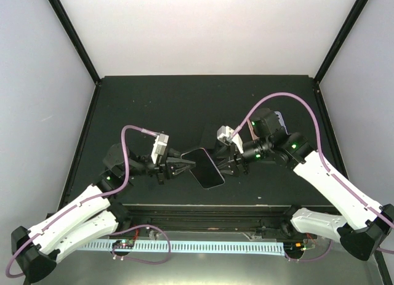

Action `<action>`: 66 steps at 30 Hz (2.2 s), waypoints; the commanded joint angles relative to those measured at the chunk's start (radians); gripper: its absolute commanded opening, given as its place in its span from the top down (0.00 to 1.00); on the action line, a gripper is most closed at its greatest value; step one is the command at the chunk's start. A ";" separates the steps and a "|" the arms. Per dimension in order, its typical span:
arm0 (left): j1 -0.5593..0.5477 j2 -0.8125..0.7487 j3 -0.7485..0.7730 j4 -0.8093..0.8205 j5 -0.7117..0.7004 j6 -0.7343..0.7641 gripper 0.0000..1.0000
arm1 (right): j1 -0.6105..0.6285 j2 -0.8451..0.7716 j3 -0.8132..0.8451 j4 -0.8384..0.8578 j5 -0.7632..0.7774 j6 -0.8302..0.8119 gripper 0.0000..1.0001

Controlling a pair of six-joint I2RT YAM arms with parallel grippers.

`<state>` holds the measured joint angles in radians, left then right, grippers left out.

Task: Take the phone out of the phone case

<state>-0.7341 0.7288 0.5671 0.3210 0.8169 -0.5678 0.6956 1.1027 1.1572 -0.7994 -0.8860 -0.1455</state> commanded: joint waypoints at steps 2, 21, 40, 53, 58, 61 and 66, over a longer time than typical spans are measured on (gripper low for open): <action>-0.031 0.107 0.008 -0.100 0.064 0.003 0.98 | 0.005 0.004 0.061 0.285 -0.121 0.067 0.42; 0.137 0.313 0.321 -0.408 -0.824 0.226 0.35 | -0.093 0.085 -0.371 0.704 0.170 0.566 0.99; -0.320 0.367 0.253 -0.628 -1.275 0.362 0.38 | -0.116 0.249 -0.363 0.518 0.555 0.872 0.99; -0.490 0.539 0.281 -0.590 -1.419 0.501 0.37 | -0.196 0.231 -0.421 0.509 0.500 0.958 0.99; -0.500 0.577 0.261 -0.507 -1.435 0.628 0.35 | -0.219 0.220 -0.416 0.520 0.471 0.971 0.99; -0.501 0.597 0.257 -0.448 -1.403 0.705 0.37 | -0.221 0.222 -0.426 0.547 0.444 0.984 0.99; -0.498 0.683 0.331 -0.468 -1.366 0.769 0.45 | -0.241 0.237 -0.411 0.544 0.416 0.986 0.99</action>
<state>-1.2274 1.3529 0.8234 -0.1841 -0.5678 0.0998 0.4767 1.3575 0.7288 -0.3199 -0.4145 0.8223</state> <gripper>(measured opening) 0.567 0.054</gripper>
